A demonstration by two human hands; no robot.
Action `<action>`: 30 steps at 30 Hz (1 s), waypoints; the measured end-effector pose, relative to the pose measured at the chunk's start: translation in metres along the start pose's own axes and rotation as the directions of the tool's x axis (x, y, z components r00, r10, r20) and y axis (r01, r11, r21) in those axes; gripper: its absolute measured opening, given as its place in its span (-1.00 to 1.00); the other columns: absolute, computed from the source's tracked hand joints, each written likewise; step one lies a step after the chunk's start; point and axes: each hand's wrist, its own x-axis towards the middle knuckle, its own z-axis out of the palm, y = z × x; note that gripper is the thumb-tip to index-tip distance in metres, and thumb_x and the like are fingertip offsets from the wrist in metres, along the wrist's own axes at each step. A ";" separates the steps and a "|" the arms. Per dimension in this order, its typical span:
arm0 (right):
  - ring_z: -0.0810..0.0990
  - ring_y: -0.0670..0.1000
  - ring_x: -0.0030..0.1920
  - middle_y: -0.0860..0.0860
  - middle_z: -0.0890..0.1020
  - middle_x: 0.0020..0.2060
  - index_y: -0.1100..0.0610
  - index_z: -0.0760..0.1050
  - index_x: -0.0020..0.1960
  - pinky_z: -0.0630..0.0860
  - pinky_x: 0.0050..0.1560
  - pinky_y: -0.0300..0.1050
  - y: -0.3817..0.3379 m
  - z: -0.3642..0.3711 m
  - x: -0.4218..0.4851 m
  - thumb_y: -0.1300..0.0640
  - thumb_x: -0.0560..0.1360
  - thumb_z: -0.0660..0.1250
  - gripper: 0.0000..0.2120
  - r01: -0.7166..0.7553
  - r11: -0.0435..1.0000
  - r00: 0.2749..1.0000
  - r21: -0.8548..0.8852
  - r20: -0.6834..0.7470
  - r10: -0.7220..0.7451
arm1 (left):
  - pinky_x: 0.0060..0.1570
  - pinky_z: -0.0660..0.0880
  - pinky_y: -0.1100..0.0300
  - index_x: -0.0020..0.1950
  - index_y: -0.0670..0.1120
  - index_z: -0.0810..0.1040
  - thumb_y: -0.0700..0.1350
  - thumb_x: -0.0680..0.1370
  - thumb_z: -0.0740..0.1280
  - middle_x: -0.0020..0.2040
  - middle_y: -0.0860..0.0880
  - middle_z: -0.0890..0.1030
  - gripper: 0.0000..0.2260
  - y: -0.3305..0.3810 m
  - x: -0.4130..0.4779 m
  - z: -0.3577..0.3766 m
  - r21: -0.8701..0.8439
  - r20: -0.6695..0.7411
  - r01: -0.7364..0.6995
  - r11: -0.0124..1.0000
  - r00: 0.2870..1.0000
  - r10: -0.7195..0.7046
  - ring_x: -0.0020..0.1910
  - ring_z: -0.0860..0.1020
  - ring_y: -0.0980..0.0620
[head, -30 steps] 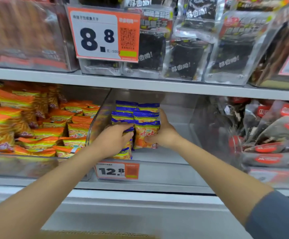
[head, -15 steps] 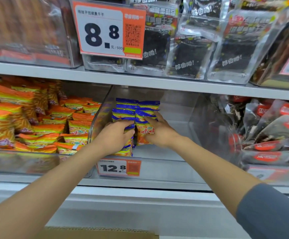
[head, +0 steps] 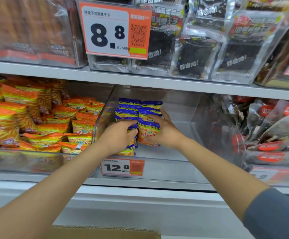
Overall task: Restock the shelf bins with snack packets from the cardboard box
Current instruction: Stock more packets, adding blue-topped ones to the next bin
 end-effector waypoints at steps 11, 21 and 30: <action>0.26 -0.02 0.45 0.07 0.13 0.50 0.03 0.40 0.43 0.22 0.25 -0.42 -0.002 -0.007 -0.005 0.24 0.46 0.45 -0.43 0.003 1.000 0.997 0.007 -0.075 -0.002 | 0.33 0.40 -0.05 0.44 0.01 0.41 0.03 0.62 0.24 0.36 0.01 0.50 -0.62 -0.001 0.000 -0.001 -0.013 0.006 0.012 1.000 1.000 -0.012 0.34 0.44 -0.07; 0.02 -0.01 0.57 0.02 -0.11 0.58 -0.07 0.27 0.50 0.19 0.29 -0.34 0.002 -0.004 -0.005 0.13 0.42 0.50 -0.27 -0.059 0.998 0.995 0.029 -0.073 0.061 | 0.32 0.40 -0.06 0.48 0.02 0.36 0.04 0.63 0.22 0.41 -0.03 0.45 -0.59 0.001 0.001 0.000 0.008 0.015 0.034 0.999 0.999 -0.035 0.27 0.49 -0.11; 0.36 0.02 0.41 0.07 0.10 0.51 0.07 0.42 0.38 0.25 0.08 -0.40 0.001 -0.002 -0.004 0.14 0.44 0.48 -0.46 -0.124 0.991 0.980 -0.056 -0.163 0.113 | 0.36 0.37 -0.02 0.47 -0.02 0.38 0.00 0.63 0.25 0.40 -0.03 0.47 -0.60 0.003 -0.001 -0.001 -0.013 -0.013 0.017 1.000 1.000 -0.017 0.35 0.43 -0.06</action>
